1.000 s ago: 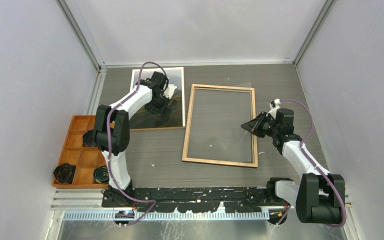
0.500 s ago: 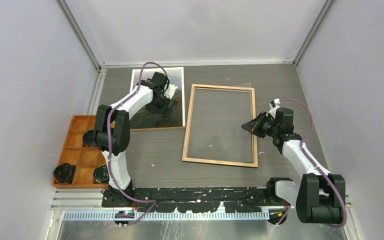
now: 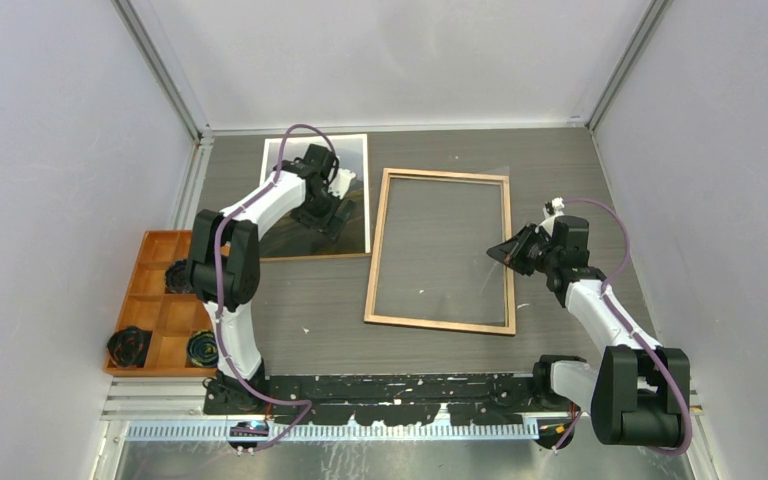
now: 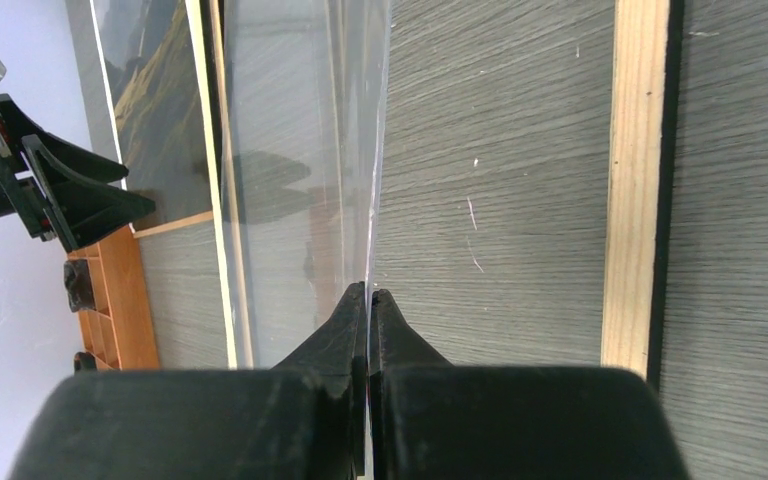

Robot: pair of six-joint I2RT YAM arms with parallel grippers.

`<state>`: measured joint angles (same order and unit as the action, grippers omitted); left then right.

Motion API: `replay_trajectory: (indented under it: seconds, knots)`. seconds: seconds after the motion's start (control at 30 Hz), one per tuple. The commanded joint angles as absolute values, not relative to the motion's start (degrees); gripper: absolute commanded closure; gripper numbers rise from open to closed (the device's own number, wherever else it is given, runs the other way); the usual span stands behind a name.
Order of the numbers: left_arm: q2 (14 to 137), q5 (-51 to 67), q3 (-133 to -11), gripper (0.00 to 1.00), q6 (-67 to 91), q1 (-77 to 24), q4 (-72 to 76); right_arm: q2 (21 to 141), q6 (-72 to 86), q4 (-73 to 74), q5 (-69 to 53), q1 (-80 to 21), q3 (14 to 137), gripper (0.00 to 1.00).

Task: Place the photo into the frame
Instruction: Place the photo frame item in the photo frame.

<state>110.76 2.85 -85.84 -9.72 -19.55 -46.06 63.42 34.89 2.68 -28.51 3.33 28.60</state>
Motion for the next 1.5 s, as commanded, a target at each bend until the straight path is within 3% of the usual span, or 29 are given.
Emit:
replay_trajectory:
  seconds: [0.0,0.47,1.47]
  knots:
    - [109.4,3.11,-86.13,0.21,-10.66,-20.04,-45.04,63.18,33.54,1.28,-27.3,4.03,30.24,0.99]
    - [110.67,2.83,-86.28,0.21,-10.9,-20.89,-44.49,58.62,36.67,-10.28,-34.4,4.13,26.68,0.99]
    - [112.94,1.85,-86.97,0.21,-10.99,-22.85,-43.99,54.2,40.08,-19.88,-37.88,4.13,22.26,0.99]
